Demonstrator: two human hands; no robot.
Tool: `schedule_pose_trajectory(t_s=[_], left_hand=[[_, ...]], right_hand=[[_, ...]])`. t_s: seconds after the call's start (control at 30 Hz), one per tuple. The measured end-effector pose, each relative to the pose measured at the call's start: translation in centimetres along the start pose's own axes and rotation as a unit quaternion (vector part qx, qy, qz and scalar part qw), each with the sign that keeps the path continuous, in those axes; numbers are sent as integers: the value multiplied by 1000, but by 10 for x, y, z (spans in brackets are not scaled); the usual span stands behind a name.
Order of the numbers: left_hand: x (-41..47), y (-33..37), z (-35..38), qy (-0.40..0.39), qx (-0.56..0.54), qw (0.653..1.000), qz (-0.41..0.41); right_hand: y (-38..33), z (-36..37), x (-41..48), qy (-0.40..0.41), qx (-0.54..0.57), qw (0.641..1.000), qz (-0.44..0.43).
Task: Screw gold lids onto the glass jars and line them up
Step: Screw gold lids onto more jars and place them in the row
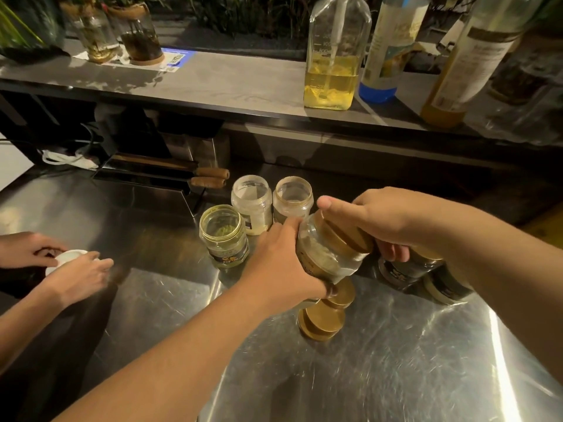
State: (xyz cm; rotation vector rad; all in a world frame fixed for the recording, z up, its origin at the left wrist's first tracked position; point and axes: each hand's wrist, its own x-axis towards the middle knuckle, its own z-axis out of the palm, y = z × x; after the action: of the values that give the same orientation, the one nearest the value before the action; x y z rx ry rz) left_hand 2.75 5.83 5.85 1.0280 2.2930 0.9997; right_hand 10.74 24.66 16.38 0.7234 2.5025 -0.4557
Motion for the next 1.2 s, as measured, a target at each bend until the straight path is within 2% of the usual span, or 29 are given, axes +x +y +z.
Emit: schedule_pose_trajectory(t_s=[0.07, 0.17, 0.23, 0.3, 0.43, 0.57, 0.83, 0.93, 1.03, 1.2], left_hand=[[1, -1, -1, -2, -19, 1000, -8], [4, -1, -3, -14, -33, 999, -12], [6, 0, -4, -25, -67, 997, -15], [8, 0, -3, -38, -106, 993, -21], [7, 4, 2, -44, -135, 989, -35], [8, 8, 8, -22, -117, 992, -34], [26, 8, 22, 16, -66, 996, -57], [38, 1, 23, -21, -90, 994, -61], [44, -11, 20, -68, -53, 995, -47], [44, -34, 17, -34, 29, 996, -76]], right_hand=[[10, -10, -3, -23, -10, 1000, -13], [20, -16, -7, -47, 55, 991, -116], [21, -10, -6, -15, 63, 982, -176], [20, -1, -3, 43, 41, 978, -199], [15, 8, 0, 117, 6, 973, -200], [14, 13, 8, 135, 4, 973, -189], [16, 13, 34, 136, 0, 977, -163], [22, 10, 46, 135, 2, 977, -165], [31, 11, 60, 131, -45, 978, -155], [51, 18, 85, 107, -136, 980, -102]])
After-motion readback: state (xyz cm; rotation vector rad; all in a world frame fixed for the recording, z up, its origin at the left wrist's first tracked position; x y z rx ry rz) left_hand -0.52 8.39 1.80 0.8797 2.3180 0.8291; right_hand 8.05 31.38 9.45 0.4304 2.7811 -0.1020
